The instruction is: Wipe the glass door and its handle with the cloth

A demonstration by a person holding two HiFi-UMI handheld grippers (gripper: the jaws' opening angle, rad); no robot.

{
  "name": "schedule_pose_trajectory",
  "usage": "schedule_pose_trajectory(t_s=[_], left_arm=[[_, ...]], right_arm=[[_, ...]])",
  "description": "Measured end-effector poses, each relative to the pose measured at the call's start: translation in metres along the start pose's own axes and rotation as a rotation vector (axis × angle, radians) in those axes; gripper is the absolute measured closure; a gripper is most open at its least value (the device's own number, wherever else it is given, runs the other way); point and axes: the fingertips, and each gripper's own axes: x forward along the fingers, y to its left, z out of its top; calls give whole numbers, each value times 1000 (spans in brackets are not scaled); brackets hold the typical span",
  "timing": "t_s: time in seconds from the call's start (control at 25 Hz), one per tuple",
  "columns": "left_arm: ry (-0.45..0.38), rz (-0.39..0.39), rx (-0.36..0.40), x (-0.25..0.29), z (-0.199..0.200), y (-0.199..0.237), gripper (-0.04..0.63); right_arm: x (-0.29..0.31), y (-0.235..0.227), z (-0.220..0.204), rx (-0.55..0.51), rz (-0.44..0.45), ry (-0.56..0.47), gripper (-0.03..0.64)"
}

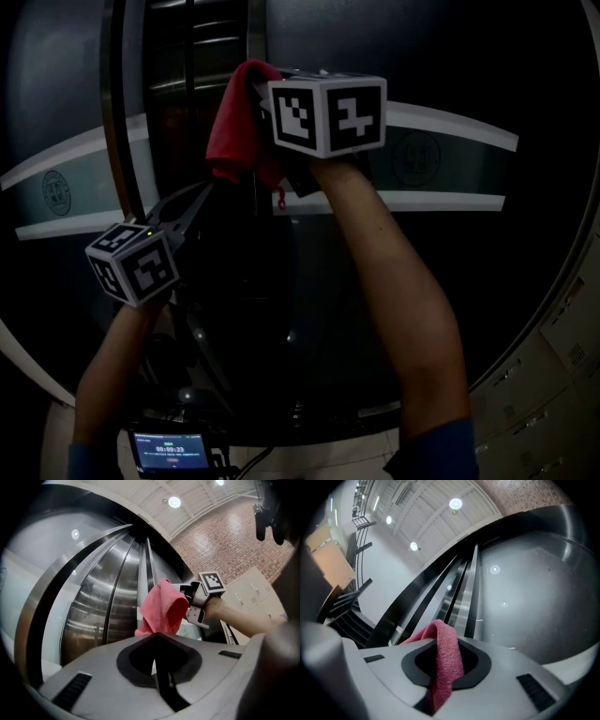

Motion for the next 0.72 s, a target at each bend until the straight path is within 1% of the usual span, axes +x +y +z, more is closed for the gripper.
schedule_pose_trajectory(t_s=[0.12,0.28,0.4,0.56,0.72], left_arm=[[11,-13,3,-6,-11,-2,586],[33,-35,52,-23,-24,-12,586],[63,-48,72,-33,-42,-18,586],[99,-59,59,-48,-66,-18,586],[92,-56,81,-56,-80,-18,586]], right_arm=[[-14,9,-32,3,-22,17,582],[-44,22,-78,-25,-80,47,583],[-69,32,-120,-8,-124,79,583],[-95,53,-186,81,-157,131,583],[-124,71,-248,231,-190,155,583]])
